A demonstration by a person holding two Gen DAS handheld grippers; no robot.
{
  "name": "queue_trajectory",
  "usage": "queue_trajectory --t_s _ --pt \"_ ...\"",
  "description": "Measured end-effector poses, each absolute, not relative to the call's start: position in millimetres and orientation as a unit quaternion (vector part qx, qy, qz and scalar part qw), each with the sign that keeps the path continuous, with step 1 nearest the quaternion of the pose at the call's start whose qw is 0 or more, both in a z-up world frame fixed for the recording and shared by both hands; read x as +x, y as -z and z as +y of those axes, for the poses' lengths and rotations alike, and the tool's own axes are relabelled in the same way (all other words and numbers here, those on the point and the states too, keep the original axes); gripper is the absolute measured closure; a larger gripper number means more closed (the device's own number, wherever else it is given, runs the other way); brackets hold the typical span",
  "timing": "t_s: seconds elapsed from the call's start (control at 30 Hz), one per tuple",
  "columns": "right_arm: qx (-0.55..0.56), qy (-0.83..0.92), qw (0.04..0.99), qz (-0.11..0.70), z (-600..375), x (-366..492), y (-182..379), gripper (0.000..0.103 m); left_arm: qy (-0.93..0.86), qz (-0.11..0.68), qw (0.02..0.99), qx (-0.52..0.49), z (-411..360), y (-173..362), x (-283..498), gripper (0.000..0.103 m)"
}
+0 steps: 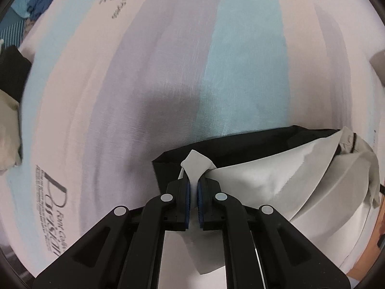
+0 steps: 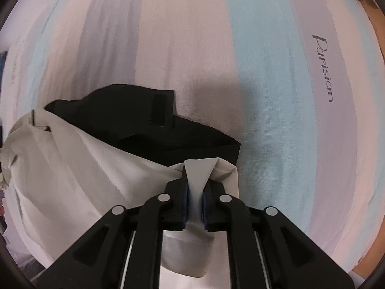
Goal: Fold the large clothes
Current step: 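Open both tools to release the hem onto the jacket, then move both tools over the folded white jacket bundle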
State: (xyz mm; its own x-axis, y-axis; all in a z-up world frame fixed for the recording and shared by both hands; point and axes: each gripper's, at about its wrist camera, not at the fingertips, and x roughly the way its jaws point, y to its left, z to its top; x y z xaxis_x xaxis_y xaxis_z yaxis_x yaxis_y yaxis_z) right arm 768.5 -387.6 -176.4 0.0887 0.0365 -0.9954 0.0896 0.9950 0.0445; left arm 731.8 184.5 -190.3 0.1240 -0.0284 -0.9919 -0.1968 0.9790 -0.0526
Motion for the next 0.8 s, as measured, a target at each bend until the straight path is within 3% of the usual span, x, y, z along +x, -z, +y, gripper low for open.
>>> queue_trajectory --t_s 0.07,0.13,0.17,0.2,0.27,0.3,0.43,0.6,0.8 --pt "0.055 0.021 0.753 0.655 -390.7 764.0 160.3 0.048 -0.052 0.655 0.749 -0.085 185.9 180.1 728.9 0.096" --pt "0.071 0.019 0.764 0.640 -394.2 760.6 145.4 0.046 -0.049 0.651 0.752 -0.092 190.6 170.3 727.8 0.097" --pt "0.076 0.020 0.768 0.636 -395.5 759.0 139.7 0.046 -0.049 0.650 0.752 -0.093 191.8 164.8 727.2 0.091" --pt "0.075 0.016 0.770 0.633 -395.2 756.4 133.1 0.046 -0.064 0.646 0.756 -0.082 194.5 158.2 725.3 0.064" --pt "0.059 0.013 0.772 0.633 -387.7 749.5 126.1 0.045 -0.082 0.620 0.776 -0.077 196.3 144.6 717.0 0.032" --pt "0.051 0.009 0.773 0.632 -378.7 744.3 123.1 0.046 -0.081 0.611 0.784 -0.080 197.7 136.1 714.3 0.025" --pt "0.020 -0.007 0.778 0.628 -367.4 723.7 114.5 0.046 -0.080 0.607 0.789 -0.043 186.3 126.1 700.8 0.022" --pt "0.001 -0.028 0.771 0.636 -338.5 682.4 119.3 0.037 -0.095 0.583 0.807 -0.021 179.4 102.0 683.3 0.006" --pt "0.000 -0.046 0.757 0.652 -315.0 637.0 135.4 0.037 -0.106 0.559 0.822 -0.016 174.7 80.1 664.0 0.006"
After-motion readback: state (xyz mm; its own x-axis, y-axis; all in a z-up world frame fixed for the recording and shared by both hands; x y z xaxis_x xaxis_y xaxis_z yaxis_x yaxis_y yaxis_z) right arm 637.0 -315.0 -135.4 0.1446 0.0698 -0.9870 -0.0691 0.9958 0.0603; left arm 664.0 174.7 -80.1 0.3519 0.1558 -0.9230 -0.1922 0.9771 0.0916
